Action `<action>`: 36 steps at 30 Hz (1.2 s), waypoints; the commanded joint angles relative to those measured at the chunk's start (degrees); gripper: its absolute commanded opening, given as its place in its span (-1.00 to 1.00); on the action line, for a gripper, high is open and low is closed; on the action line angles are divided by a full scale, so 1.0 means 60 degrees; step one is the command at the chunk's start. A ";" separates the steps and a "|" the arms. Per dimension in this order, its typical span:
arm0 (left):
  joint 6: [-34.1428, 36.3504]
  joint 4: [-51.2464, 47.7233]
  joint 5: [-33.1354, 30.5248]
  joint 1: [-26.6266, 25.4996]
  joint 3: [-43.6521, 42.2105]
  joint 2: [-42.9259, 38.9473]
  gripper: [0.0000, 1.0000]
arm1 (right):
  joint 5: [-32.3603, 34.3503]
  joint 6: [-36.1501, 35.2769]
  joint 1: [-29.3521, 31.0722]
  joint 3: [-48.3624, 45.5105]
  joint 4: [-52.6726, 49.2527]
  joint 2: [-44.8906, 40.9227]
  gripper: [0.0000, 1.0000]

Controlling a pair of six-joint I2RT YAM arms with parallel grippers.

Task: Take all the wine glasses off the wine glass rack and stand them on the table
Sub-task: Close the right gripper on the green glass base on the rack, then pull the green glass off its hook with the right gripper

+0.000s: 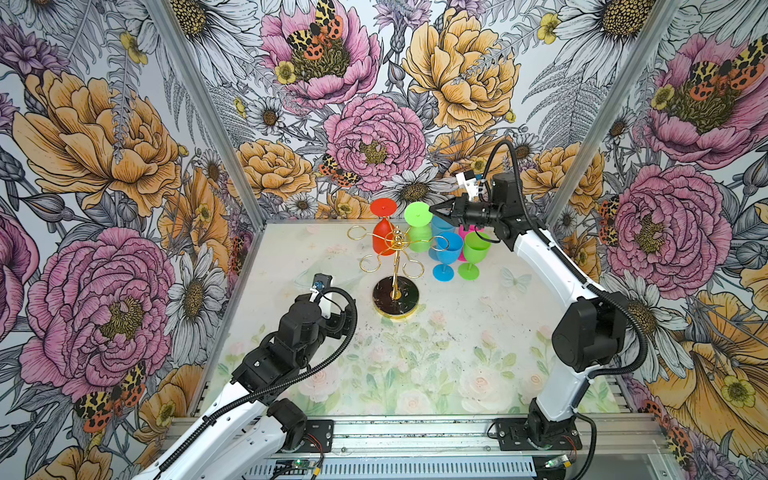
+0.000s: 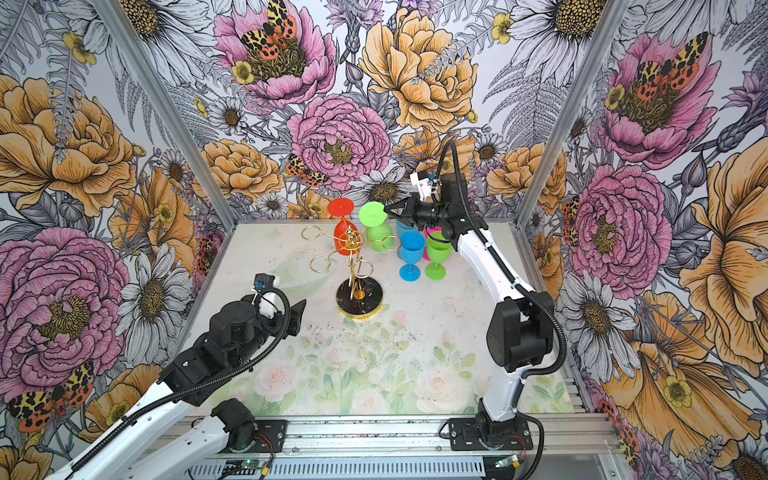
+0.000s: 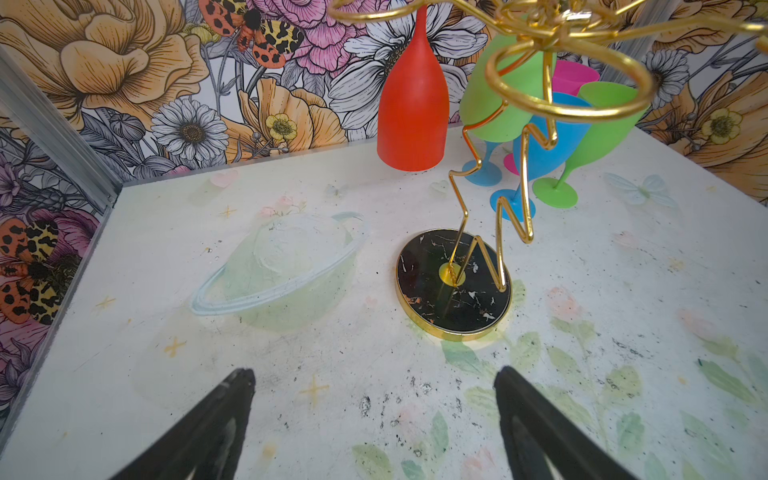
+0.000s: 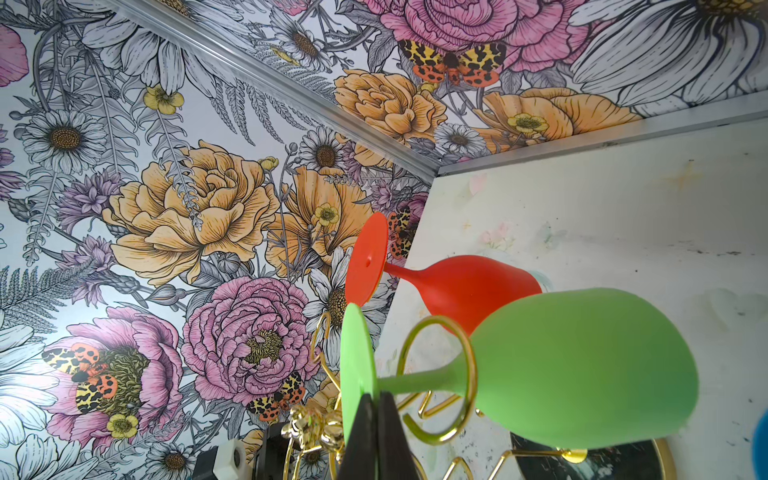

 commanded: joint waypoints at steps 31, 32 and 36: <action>-0.0166 0.0108 0.0423 0.0093 -0.0070 0.0008 0.85 | -0.0268 0.0059 -0.0300 -0.1400 0.0326 -0.1805 -1.00; -0.0170 0.0104 0.0445 0.0091 -0.0070 0.0027 0.85 | -0.0254 0.0046 -0.0331 -0.1454 0.0337 -0.1865 -1.00; -0.0165 0.0103 0.0596 0.0104 -0.0040 0.0059 0.85 | -0.0224 0.0048 -0.0475 -0.1678 0.0326 -0.2130 -1.00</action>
